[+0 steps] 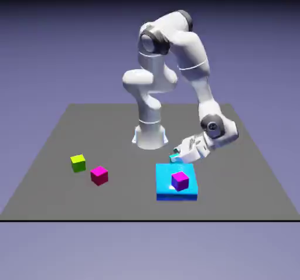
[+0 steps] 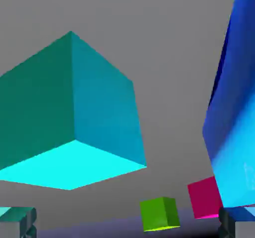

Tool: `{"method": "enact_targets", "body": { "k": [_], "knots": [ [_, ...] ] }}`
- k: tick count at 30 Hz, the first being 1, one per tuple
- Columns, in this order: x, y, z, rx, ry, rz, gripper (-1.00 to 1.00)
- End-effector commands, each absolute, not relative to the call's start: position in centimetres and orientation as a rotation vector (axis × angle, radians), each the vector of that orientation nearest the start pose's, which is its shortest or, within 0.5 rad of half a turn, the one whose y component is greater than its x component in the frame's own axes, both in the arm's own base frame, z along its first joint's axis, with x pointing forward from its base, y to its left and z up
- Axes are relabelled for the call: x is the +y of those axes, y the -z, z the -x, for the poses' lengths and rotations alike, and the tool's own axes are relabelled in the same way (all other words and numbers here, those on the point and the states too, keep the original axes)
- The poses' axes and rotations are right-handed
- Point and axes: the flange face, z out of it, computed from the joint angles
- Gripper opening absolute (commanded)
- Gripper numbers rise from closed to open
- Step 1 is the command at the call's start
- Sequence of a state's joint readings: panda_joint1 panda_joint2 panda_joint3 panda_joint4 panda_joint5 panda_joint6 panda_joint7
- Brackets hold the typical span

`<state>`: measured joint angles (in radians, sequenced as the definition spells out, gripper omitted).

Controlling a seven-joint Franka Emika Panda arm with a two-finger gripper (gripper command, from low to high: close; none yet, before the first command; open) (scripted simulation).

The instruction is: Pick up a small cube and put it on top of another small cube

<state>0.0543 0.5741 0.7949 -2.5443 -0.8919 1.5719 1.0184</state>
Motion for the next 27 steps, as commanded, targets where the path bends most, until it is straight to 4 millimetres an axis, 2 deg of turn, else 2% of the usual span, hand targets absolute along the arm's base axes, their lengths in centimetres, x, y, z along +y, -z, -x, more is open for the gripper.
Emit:
{"method": "enact_targets", "body": {
  "k": [1,8,10,12,15,16,17,18,21,23,24,26,27],
  "knots": [
    [21.5,-10.6,-20.9,0.734,0.415,-1.845,0.00],
    [25.0,-9.8,-17.0,0.968,0.261,-1.608,0.00],
    [25.1,-8.8,-15.5,1.038,0.264,-1.563,0.00],
    [25.2,-8.7,-15.2,1.050,0.265,-1.556,0.00],
    [21.1,-5.5,-17.0,1.049,0.264,-1.556,0.00],
    [20.8,-5.2,-17.1,1.050,0.264,-1.556,0.00],
    [20.8,-5.2,-17.1,1.050,0.264,-1.556,-1.00],
    [20.8,-5.2,-17.1,1.050,0.264,-1.556,-1.00],
    [24.9,-8.4,-15.4,1.049,0.264,-1.556,-1.00],
    [28.5,-9.5,-16.1,1.045,0.206,-1.632,-1.00],
    [30.0,-9.9,-17.1,1.028,0.187,-1.682,-1.00],
    [31.4,-10.2,-21.0,0.943,0.197,-1.800,-1.00],
    [31.6,-10.3,-23.6,0.885,0.210,-1.864,-1.00]
  ]
}}
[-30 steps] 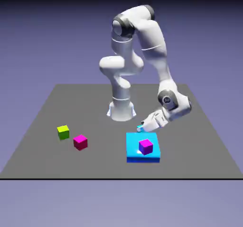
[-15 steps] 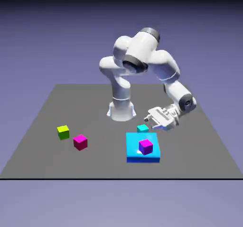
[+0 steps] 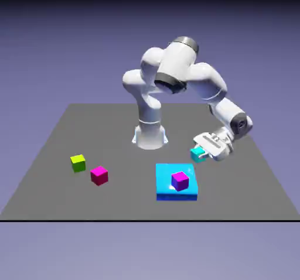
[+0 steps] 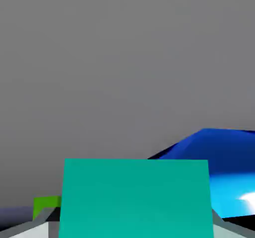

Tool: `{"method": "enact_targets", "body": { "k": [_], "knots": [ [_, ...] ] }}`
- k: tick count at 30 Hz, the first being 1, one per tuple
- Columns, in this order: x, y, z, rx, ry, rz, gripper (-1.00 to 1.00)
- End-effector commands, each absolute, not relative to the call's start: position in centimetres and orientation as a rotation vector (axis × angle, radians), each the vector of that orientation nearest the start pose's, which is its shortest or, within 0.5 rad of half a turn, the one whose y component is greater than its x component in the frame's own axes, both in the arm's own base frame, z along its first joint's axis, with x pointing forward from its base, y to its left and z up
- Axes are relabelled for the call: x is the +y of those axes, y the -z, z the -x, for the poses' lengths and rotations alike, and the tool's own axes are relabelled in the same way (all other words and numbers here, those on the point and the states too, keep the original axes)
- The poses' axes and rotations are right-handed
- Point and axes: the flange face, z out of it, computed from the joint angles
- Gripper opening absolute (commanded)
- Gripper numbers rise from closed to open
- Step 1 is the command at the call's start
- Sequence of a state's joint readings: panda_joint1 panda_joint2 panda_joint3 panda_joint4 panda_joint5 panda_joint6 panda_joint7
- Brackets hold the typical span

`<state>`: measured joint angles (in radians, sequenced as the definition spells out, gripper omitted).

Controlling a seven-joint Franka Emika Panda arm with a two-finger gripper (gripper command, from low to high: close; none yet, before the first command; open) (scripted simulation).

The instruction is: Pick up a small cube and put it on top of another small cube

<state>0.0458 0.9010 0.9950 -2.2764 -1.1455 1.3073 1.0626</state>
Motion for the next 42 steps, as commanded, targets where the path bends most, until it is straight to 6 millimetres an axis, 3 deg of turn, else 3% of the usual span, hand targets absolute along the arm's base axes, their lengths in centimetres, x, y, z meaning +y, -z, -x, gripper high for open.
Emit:
{"method": "enact_targets", "body": {
  "k": [1,5,9,13,16,19,25,31,40,41,42],
  "knots": [
    [31.6,-10.6,-26.2,0.824,0.218,-1.926,-1.00],
    [30.1,-12.6,-37.5,0.569,0.201,-2.163,-1.00],
    [25.6,-16.7,-48.6,0.301,0.109,-2.357,-1.00],
    [16.6,-17.6,-53.8,0.109,0.124,-2.393,-1.00],
    [9.4,-18.9,-56.6,-0.032,0.124,-2.409,-1.00],
    [3.5,-19.2,-57.2,-0.112,0.155,-2.397,-1.00],
    [1.0,-14.3,-51.0,0.070,0.408,-2.241,-1.00],
    [-2.3,-11.7,-44.7,0.202,0.650,-2.079,-1.00],
    [-8.1,-13.4,-39.0,0.267,0.899,-1.945,-1.00],
    [-8.9,-13.9,-39.3,0.244,0.899,-1.955,-1.00],
    [-10.2,-13.1,-38.8,0.238,0.897,-1.956,-1.00]
  ]
}}
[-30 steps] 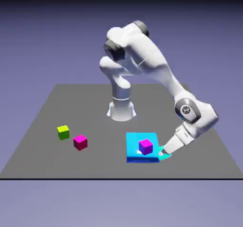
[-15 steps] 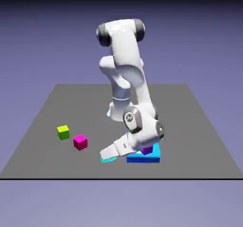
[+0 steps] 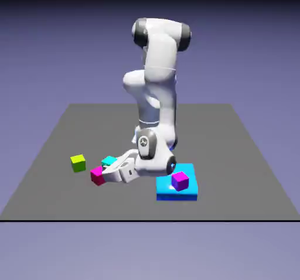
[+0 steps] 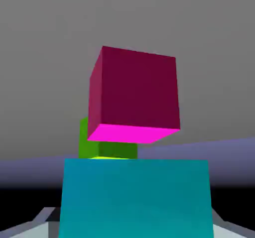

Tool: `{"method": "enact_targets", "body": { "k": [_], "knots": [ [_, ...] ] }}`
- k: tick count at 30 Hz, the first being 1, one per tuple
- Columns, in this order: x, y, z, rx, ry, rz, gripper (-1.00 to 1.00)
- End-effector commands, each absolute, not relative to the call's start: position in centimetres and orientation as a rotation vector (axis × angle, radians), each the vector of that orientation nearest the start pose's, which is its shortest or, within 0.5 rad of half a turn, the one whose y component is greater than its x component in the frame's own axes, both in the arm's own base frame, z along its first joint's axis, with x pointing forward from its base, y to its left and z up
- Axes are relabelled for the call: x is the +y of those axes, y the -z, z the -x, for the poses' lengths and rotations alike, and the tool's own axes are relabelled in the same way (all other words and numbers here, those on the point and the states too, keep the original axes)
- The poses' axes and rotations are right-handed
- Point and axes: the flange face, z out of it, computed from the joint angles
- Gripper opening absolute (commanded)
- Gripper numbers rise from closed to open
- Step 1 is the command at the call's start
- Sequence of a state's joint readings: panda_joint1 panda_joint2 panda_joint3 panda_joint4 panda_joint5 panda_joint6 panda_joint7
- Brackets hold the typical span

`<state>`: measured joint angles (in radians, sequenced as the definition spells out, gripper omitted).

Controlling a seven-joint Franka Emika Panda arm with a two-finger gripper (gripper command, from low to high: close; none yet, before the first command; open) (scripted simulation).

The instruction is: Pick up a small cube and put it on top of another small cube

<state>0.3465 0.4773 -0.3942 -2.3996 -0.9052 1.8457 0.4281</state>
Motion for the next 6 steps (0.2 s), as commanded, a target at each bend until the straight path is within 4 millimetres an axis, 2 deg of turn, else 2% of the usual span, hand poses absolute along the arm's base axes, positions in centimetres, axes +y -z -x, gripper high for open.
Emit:
{"method": "enact_targets", "body": {
  "k": [1,2,3,4,5,6],
  "knots": [
    [-11.7,-11.9,-37.9,0.238,0.897,-1.956,-1.00],
    [-13.0,-10.7,-37.0,0.239,0.898,-1.957,-1.00],
    [-13.2,-10.6,-36.9,0.239,0.898,-1.958,-1.00],
    [-13.2,-10.6,-36.9,0.239,0.898,-1.958,1.00],
    [-13.2,-10.6,-36.9,0.239,0.898,-1.958,1.00],
    [-11.8,-11.7,-37.8,0.238,0.897,-1.956,1.00]
  ]
}}
